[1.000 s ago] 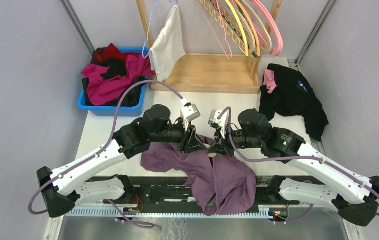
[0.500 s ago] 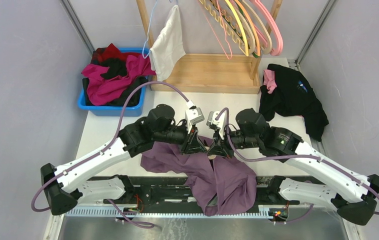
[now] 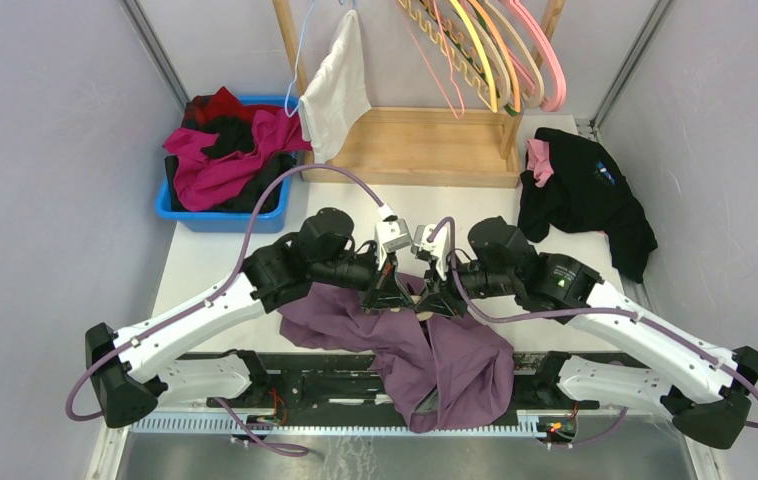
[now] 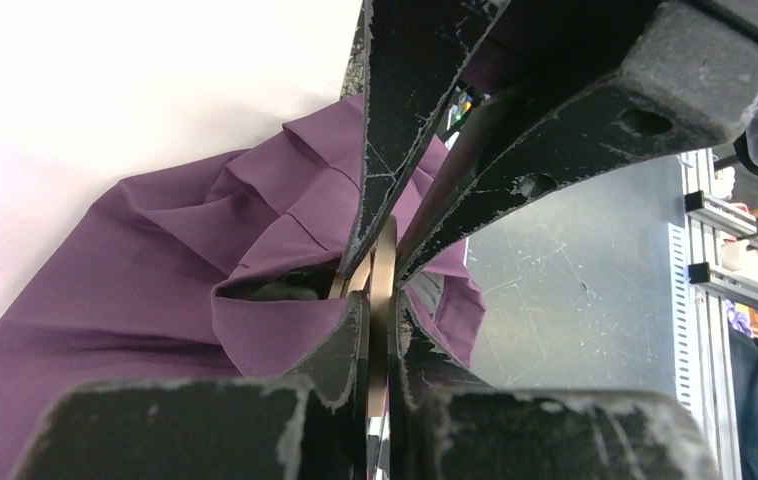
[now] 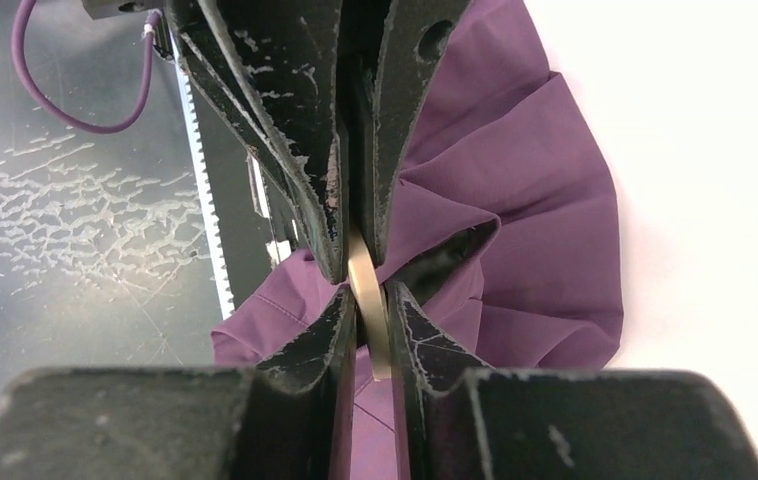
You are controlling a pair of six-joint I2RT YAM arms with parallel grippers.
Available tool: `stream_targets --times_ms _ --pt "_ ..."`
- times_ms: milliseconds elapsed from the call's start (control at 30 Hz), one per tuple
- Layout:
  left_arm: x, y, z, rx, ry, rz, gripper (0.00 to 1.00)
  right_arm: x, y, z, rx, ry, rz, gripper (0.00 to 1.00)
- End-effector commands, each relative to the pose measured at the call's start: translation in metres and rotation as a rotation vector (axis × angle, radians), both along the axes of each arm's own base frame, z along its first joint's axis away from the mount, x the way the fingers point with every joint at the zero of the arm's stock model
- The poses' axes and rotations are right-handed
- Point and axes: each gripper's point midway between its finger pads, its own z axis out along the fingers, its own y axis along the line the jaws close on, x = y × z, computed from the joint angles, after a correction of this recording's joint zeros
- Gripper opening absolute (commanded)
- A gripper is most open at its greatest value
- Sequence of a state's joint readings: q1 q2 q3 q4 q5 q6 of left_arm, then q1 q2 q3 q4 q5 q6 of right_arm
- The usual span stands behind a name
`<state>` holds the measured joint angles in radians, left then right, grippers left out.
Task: Place the skirt on the hanger
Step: Pick up the hanger at the center of the board.
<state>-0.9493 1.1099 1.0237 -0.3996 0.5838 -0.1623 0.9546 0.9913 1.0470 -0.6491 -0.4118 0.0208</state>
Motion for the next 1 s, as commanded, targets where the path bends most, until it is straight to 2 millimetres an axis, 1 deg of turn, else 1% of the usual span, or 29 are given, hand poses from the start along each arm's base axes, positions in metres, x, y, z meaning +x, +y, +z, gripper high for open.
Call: stream_targets --times_ms 0,100,300,367,433,667,867,967 --pt "0.007 -0.006 0.018 -0.037 -0.053 0.011 0.03 0.015 0.016 0.034 0.121 -0.075 -0.032 0.24" --pt "0.007 -0.006 0.019 -0.036 -0.056 0.012 0.03 0.015 0.013 0.034 0.118 -0.082 -0.046 0.33" --pt "0.008 -0.006 0.019 -0.036 -0.059 0.012 0.03 0.019 0.000 0.039 0.118 -0.108 -0.098 0.45" --pt "0.008 -0.007 0.020 -0.038 -0.062 0.011 0.03 0.021 -0.005 0.040 0.124 -0.111 -0.123 0.48" --pt "0.008 -0.006 0.021 -0.040 -0.066 0.012 0.03 0.021 -0.010 0.041 0.134 -0.107 -0.142 0.49" --pt "0.007 -0.004 0.040 -0.065 -0.087 0.003 0.03 0.020 -0.024 0.026 0.159 -0.059 -0.205 0.51" --pt "0.008 -0.005 0.049 -0.078 -0.090 -0.007 0.03 0.018 -0.037 0.013 0.145 -0.031 -0.262 0.51" --pt "0.009 -0.004 0.055 -0.091 -0.097 -0.005 0.03 0.014 -0.040 0.012 0.165 -0.019 -0.277 0.52"
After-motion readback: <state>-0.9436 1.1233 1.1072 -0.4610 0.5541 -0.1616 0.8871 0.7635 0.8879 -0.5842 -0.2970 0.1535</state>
